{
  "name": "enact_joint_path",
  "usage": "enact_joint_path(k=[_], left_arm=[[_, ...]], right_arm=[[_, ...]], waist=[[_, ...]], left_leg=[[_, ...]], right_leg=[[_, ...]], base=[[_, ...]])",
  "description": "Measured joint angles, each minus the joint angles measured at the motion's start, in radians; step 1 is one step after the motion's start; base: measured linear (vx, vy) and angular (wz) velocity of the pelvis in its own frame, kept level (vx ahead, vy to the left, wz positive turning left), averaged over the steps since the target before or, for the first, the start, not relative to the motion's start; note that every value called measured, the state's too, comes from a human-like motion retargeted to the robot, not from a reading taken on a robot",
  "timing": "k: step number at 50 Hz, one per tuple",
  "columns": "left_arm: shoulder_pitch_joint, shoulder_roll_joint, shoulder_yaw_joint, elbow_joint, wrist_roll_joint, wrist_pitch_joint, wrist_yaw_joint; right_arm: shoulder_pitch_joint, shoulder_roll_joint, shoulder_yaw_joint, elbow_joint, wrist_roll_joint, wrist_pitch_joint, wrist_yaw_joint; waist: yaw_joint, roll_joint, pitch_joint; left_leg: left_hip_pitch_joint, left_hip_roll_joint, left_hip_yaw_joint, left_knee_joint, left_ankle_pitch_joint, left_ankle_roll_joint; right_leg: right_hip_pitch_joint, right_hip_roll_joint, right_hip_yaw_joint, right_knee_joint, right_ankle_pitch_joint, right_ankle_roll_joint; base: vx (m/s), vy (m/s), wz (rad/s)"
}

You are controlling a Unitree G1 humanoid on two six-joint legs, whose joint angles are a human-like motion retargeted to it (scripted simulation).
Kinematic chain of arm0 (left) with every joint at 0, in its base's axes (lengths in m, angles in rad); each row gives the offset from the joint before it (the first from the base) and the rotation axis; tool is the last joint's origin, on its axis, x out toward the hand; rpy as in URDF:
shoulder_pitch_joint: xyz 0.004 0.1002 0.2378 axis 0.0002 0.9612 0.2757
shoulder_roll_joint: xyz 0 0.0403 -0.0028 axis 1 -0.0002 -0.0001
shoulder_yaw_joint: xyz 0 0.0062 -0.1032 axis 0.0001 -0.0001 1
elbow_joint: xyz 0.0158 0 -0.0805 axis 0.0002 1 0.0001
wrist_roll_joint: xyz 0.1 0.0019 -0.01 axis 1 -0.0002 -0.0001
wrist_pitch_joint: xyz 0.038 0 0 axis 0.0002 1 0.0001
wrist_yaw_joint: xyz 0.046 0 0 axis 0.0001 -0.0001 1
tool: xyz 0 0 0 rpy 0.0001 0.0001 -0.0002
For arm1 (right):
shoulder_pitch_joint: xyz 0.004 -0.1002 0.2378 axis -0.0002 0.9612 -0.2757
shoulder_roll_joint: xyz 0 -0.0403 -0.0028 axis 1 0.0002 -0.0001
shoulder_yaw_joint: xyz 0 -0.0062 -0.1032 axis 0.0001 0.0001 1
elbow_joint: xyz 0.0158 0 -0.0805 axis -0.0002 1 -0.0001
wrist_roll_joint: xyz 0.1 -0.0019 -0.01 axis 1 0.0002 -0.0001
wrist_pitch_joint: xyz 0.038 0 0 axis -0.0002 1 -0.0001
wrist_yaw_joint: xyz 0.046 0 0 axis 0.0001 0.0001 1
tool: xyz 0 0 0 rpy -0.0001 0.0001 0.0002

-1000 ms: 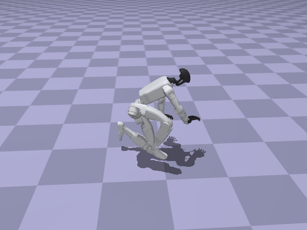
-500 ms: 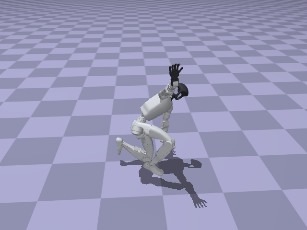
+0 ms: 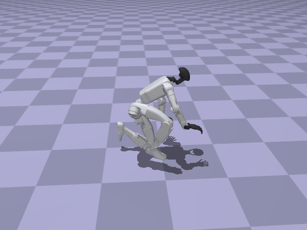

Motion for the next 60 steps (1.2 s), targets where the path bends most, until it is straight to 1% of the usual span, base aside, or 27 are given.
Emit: enact_joint_path(k=[3,5,7,8,10,12,13,14,15,17,18,20,22,26,30,32,35,39,43,45,47,51,53,55,57,58,60], left_arm=[[-0.055,-0.079,-0.033,-0.029,0.012,-0.005,0.014],[-0.077,-0.113,-0.052,-0.038,0.011,-0.008,0.012],[-0.081,-0.122,-0.054,-0.038,0.024,-0.002,0.005],[-0.078,-0.113,-0.053,-0.035,0.033,-0.001,0.006],[-0.076,-0.089,-0.058,-0.017,0.041,0.0,0.013],[-0.068,-0.059,-0.044,0.017,0.046,0.014,0.004],[-0.058,-0.032,-0.03,0.028,0.059,0.022,0.005],[-0.04,0.006,-0.02,0.029,0.076,0.027,0.009],[-0.018,0.05,-0.01,0.025,0.094,0.03,0.014],[0.029,0.134,0.004,0.019,0.102,0.028,0.012],[0.051,0.173,0.016,0.02,0.101,0.027,0.01],[0.101,0.242,0.064,0.022,0.085,0.034,-0.002],[0.144,0.301,0.092,0.031,0.079,0.042,-0.008],[0.25,0.41,0.178,0.041,0.04,0.053,-0.031],[0.356,0.488,0.269,0.049,0.001,0.045,-0.032],[0.397,0.502,0.313,0.053,-0.011,0.042,-0.025],[0.427,0.496,0.354,0.058,-0.015,0.039,-0.019],[0.399,0.451,0.341,0.047,0.002,0.046,-0.019],[0.303,0.372,0.25,0.026,0.02,0.062,-0.024],[0.239,0.314,0.186,0.016,0.024,0.066,-0.026],[0.169,0.242,0.12,0.006,0.026,0.067,-0.025],[0.025,0.077,0.002,-0.021,0.024,0.055,-0.019],[-0.038,-0.005,-0.045,-0.038,0.015,0.044,-0.017],[-0.093,-0.082,-0.089,-0.052,-0.008,0.029,-0.016],[-0.139,-0.145,-0.14,-0.065,-0.036,-0.002,-0.009],[-0.153,-0.162,-0.161,-0.074,-0.037,-0.014,-0.001],[-0.167,-0.174,-0.191,-0.081,-0.034,-0.032,0.018]], right_arm=[[-0.128,0.055,0.114,-0.101,-0.228,0.052,0.012],[-0.185,0.058,0.166,-0.154,-0.253,0.029,0.054],[-0.229,0.037,0.196,-0.154,-0.261,0.017,0.082],[-0.238,0.017,0.207,-0.127,-0.269,0.021,0.084],[-0.239,-0.035,0.233,-0.024,-0.261,0.043,0.081],[-0.194,-0.112,0.182,0.076,-0.055,-0.012,0.104],[-0.173,-0.148,0.133,0.15,0.017,-0.025,0.123],[-0.159,-0.19,0.109,0.226,0.035,-0.023,0.15],[-0.149,-0.234,0.097,0.305,0.027,-0.013,0.18],[-0.129,-0.323,0.088,0.411,0.1,-0.01,0.228],[-0.123,-0.369,0.077,0.45,0.166,-0.013,0.232],[-0.127,-0.466,0.035,0.514,0.29,-0.011,0.215],[-0.147,-0.557,-0.021,0.544,0.469,-0.008,0.186],[-0.218,-0.701,-0.138,0.593,0.745,-0.003,0.158],[-0.275,-0.746,-0.203,0.633,0.889,-0.011,0.111],[-0.279,-0.724,-0.23,0.637,0.906,-0.015,0.07],[-0.236,-0.66,-0.268,0.623,0.875,-0.02,0.052],[-0.093,-0.54,-0.341,0.595,0.796,-0.006,0.093],[0.093,-0.398,-0.413,0.552,0.766,0.008,0.169],[0.17,-0.323,-0.441,0.521,0.788,-0.006,0.198],[0.223,-0.252,-0.468,0.48,0.813,-0.036,0.189],[0.275,-0.158,-0.504,0.325,0.78,-0.12,0.092],[0.272,-0.144,-0.502,0.208,0.687,-0.149,0.03],[0.253,-0.156,-0.468,0.073,0.549,-0.156,-0.029],[0.209,-0.193,-0.362,-0.039,0.332,-0.102,-0.073],[0.177,-0.211,-0.297,-0.074,0.187,-0.046,-0.098],[0.116,-0.218,-0.181,-0.118,-0.044,0.053,-0.13]], waist=[[0.095,0.084,0.0],[0.13,0.116,0.0],[0.127,0.122,0.0],[0.116,0.112,0.0],[0.089,0.075,0.0],[0.041,0.026,0.0],[0.01,-0.004,0.0],[-0.024,-0.039,0.0],[-0.059,-0.077,0.0],[-0.135,-0.154,0.0],[-0.173,-0.19,0.0],[-0.243,-0.234,0.0],[-0.32,-0.307,0.0],[-0.461,-0.409,0.0],[-0.587,-0.486,0.0],[-0.635,-0.504,0.0],[-0.674,-0.504,0.0],[-0.647,-0.46,0.0],[-0.527,-0.374,0.0],[-0.438,-0.314,0.0],[-0.333,-0.243,0.0],[-0.107,-0.084,0.0],[-0.008,-0.006,0.0],[0.075,0.068,0.0],[0.139,0.126,0.0],[0.159,0.145,0.0],[0.174,0.152,0.0]], left_leg=[[-0.013,-0.004,-0.016,0.011,-0.008,-0.012],[-0.02,-0.008,-0.026,0.014,-0.011,-0.015],[-0.022,-0.012,-0.034,0.012,-0.012,-0.026],[-0.022,-0.015,-0.04,0.008,-0.014,-0.031],[-0.02,-0.019,-0.051,0.001,-0.015,-0.035],[-0.014,-0.025,-0.062,-0.007,-0.017,-0.036],[-0.01,-0.028,-0.068,-0.012,-0.019,-0.039],[-0.007,-0.029,-0.071,-0.018,-0.019,-0.038],[-0.003,-0.03,-0.073,-0.023,-0.019,-0.035],[0.003,-0.025,-0.072,-0.033,-0.017,-0.025],[0.006,-0.02,-0.07,-0.038,-0.016,-0.02],[0.015,0.009,-0.085,-0.032,-0.033,-0.02],[0.018,0.01,-0.054,-0.056,-0.013,-0.003],[0.035,0.026,-0.035,-0.074,-0.009,0.01],[0.046,0.034,-0.026,-0.087,-0.006,0.014],[0.048,0.037,-0.024,-0.089,-0.005,0.016],[0.047,0.043,-0.021,-0.088,-0.008,0.021],[0.031,0.042,-0.02,-0.077,-0.014,0.031],[0.007,0.036,-0.026,-0.056,-0.019,0.046],[-0.003,0.032,-0.033,-0.043,-0.021,0.051],[-0.014,0.027,-0.046,-0.028,-0.021,0.048],[-0.051,0.003,-0.086,0.011,-0.018,0.024],[-0.076,-0.019,-0.112,0.035,-0.013,0.011],[-0.101,-0.044,-0.14,0.057,-0.007,0.002],[-0.121,-0.066,-0.165,0.075,0.0,-0.001],[-0.128,-0.077,-0.177,0.079,0.002,-0.002],[-0.132,-0.095,-0.196,0.081,0.003,-0.012]], right_leg=[[0.0,-0.01,-0.024,-0.006,0.002,0.001],[0.0,-0.016,-0.031,-0.007,0.002,0.001],[0.0,-0.021,-0.031,-0.004,-0.001,0.001],[0.0,-0.023,-0.028,-0.001,-0.003,0.0],[0.0,-0.026,-0.021,0.006,-0.004,0.0],[0.0,-0.029,-0.008,0.02,-0.008,-0.001],[0.0,-0.031,-0.001,0.028,-0.012,-0.001],[0.0,-0.033,0.008,0.037,-0.016,-0.001],[0.0,-0.036,0.018,0.046,-0.02,-0.001],[0.0,-0.04,0.035,0.065,-0.029,-0.002],[0.0,-0.041,0.043,0.073,-0.033,-0.002],[0.0,-0.042,0.043,0.093,-0.04,-0.003],[0.0,-0.045,0.065,0.103,-0.041,-0.002],[0.0,-0.047,0.088,0.13,-0.045,-0.003],[0.0,-0.049,0.107,0.146,-0.049,-0.003],[0.0,-0.051,0.113,0.151,-0.052,-0.003],[0.0,-0.053,0.117,0.155,-0.058,-0.003],[0.0,-0.06,0.117,0.15,-0.078,-0.003],[0.0,-0.06,0.11,0.133,-0.103,-0.003],[0.0,-0.055,0.1,0.121,-0.109,-0.003],[0.0,-0.049,0.083,0.106,-0.11,-0.003],[0.0,-0.051,0.022,0.075,-0.103,-0.001],[0.0,-0.064,-0.016,0.065,-0.096,0.0],[0.0,-0.081,-0.053,0.059,-0.084,0.001],[0.0,-0.102,-0.079,0.06,-0.07,0.001],[0.0,-0.111,-0.087,0.062,-0.067,0.001],[0.0,-0.125,-0.092,0.069,-0.068,0.001]], base=[[-0.06,-0.07,-0.05],[-0.02,-0.06,0.08],[0.02,-0.02,0.09],[0.06,-0.03,0.22],[0.08,-0.02,0.27],[0.11,-0.01,0.36],[0.13,-0.01,0.42],[0.14,0.0,0.43],[0.15,0.0,0.41],[0.15,-0.01,0.37],[0.14,-0.01,0.29],[0.12,-0.01,0.22],[0.15,-0.04,0.22],[0.11,-0.03,0.21],[0.07,-0.02,0.19],[0.0,0.0,0.0],[0.0,0.0,0.0],[0.0,0.0,0.0],[-0.08,0.04,-0.12],[-0.12,0.01,-0.22],[-0.14,-0.03,-0.27],[-0.18,-0.1,-0.28],[-0.19,-0.18,-0.13],[-0.18,-0.2,0.03],[-0.13,-0.18,0.18],[-0.07,-0.15,0.27],[0.0,-0.12,0.33]])
